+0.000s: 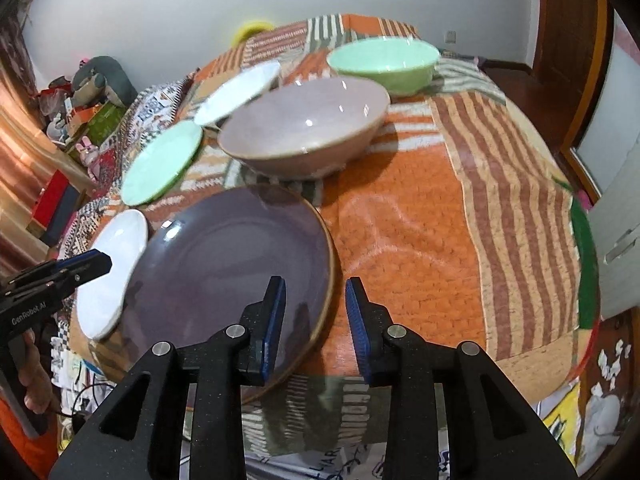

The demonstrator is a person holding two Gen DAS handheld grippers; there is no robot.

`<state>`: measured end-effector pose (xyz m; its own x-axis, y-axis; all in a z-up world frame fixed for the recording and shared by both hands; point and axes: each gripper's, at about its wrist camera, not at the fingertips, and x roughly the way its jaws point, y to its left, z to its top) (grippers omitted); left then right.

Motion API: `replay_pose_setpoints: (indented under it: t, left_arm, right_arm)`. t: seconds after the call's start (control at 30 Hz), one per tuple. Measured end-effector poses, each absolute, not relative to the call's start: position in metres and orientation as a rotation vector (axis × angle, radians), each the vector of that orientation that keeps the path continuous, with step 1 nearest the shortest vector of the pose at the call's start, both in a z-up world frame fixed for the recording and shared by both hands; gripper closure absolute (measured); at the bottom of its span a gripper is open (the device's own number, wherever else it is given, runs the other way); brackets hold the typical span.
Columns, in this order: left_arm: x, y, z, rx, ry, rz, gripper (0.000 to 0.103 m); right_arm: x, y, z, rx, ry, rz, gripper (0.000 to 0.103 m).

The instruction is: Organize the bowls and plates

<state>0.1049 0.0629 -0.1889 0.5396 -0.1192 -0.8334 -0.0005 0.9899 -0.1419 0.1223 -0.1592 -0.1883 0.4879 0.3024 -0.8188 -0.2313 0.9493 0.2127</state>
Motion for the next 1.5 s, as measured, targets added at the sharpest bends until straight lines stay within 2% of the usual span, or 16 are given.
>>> replay_pose_setpoints:
  t: [0.07,0.13,0.2,0.27,0.63,0.7,0.77,1.13,1.5]
  left_arm:
    - [0.099,0.068,-0.177,-0.123,0.956,-0.047,0.075]
    - [0.093,0.072,-0.166,-0.118,0.915,-0.027,0.074]
    - [0.086,0.079,-0.153,-0.121,0.866,-0.006,0.067]
    - [0.08,0.085,-0.143,-0.122,0.824,0.017,0.059]
    - [0.038,0.129,-0.103,-0.082,0.672,0.146,0.047]
    - [0.029,0.14,-0.1,-0.081,0.655,0.177,0.04]
    - [0.024,0.15,-0.1,-0.083,0.648,0.2,0.038]
    - [0.013,0.206,-0.138,-0.145,0.734,0.279,0.037]
    - [0.036,0.236,-0.211,-0.249,0.893,0.26,0.037]
  right_arm:
    - [0.12,-0.156,-0.178,0.073,0.98,0.337,0.074]
    - [0.117,-0.151,-0.167,0.066,0.945,0.349,0.067]
    - [0.114,-0.146,-0.157,0.06,0.909,0.362,0.064]
    - [0.112,-0.139,-0.148,0.05,0.88,0.38,0.064]
    - [0.112,-0.087,-0.12,0.001,0.772,0.496,0.058]
    - [0.113,-0.075,-0.118,-0.012,0.763,0.518,0.058]
    - [0.113,-0.061,-0.118,-0.024,0.759,0.544,0.058]
    - [0.117,0.002,-0.137,-0.102,0.805,0.639,0.058]
    - [0.137,0.038,-0.177,-0.17,0.934,0.642,0.058]
